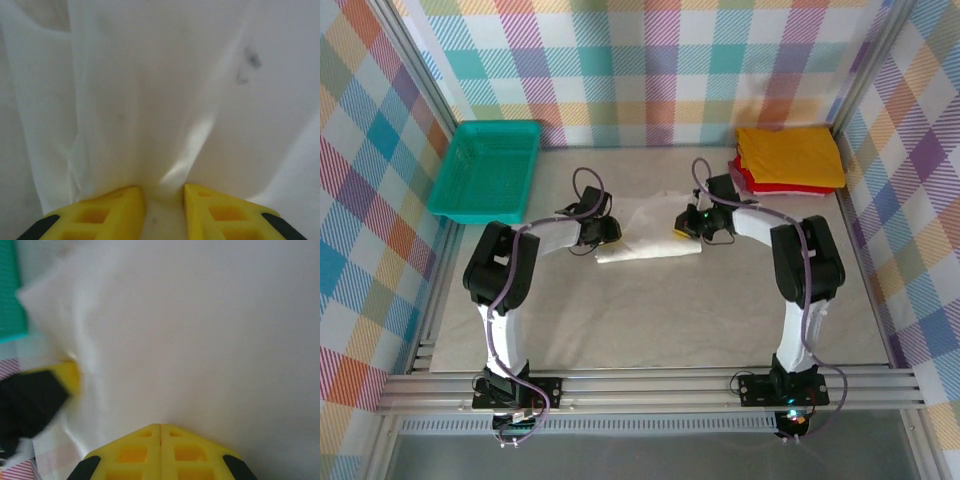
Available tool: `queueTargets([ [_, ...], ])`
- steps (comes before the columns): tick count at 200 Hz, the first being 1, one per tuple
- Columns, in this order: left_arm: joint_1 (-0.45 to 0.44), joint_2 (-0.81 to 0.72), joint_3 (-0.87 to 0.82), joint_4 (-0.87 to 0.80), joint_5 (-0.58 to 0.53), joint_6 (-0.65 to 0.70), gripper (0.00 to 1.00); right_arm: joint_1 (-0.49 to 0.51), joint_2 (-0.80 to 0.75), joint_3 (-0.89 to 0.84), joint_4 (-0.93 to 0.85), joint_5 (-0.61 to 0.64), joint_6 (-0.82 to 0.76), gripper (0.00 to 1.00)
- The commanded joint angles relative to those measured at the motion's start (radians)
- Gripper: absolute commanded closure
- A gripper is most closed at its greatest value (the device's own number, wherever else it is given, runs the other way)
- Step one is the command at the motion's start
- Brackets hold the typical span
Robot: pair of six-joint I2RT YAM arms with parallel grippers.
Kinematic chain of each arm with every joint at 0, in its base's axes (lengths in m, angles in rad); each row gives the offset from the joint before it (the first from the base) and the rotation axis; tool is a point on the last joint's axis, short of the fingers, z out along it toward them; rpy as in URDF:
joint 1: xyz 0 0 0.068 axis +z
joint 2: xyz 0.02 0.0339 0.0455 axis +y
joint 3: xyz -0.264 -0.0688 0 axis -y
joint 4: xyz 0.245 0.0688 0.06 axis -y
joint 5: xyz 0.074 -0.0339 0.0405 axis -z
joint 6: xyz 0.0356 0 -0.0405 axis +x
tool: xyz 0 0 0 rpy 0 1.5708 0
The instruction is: Fold and stack the t-shirts
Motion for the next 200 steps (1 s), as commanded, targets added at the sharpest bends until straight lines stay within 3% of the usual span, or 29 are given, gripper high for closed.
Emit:
queueTargets([
  [1,0.008,0.034,-0.064,0.024,-0.014,-0.041,0.68,-0.008,0.044,-0.034,0.081,-0.038,0.022,1.0],
  [23,0.008,0.017,-0.079,0.009,-0.026,-0.039,0.67,-0.011,0.04,-0.047,0.078,-0.033,0.024,1.0],
  [66,0.005,-0.114,-0.043,-0.105,-0.09,0.006,0.64,-0.009,-0.133,-0.001,-0.014,-0.029,-0.002,0.94],
  [85,0.007,-0.163,-0.05,-0.113,-0.107,-0.01,0.64,-0.007,-0.158,0.004,-0.015,-0.081,0.015,0.93],
  [105,0.012,-0.198,-0.093,-0.066,-0.105,-0.042,0.65,-0.008,-0.171,-0.009,-0.015,-0.044,0.015,0.9],
  [136,0.008,-0.138,-0.056,-0.059,-0.019,-0.027,0.65,0.023,-0.07,0.054,-0.024,-0.161,-0.002,0.93],
  [169,-0.005,-0.129,-0.1,-0.005,-0.02,-0.063,0.65,0.042,0.03,0.015,0.051,-0.151,0.033,0.94],
  [200,-0.013,-0.122,-0.075,-0.041,-0.003,-0.064,0.65,0.042,0.103,0.023,0.011,-0.09,0.007,0.95],
])
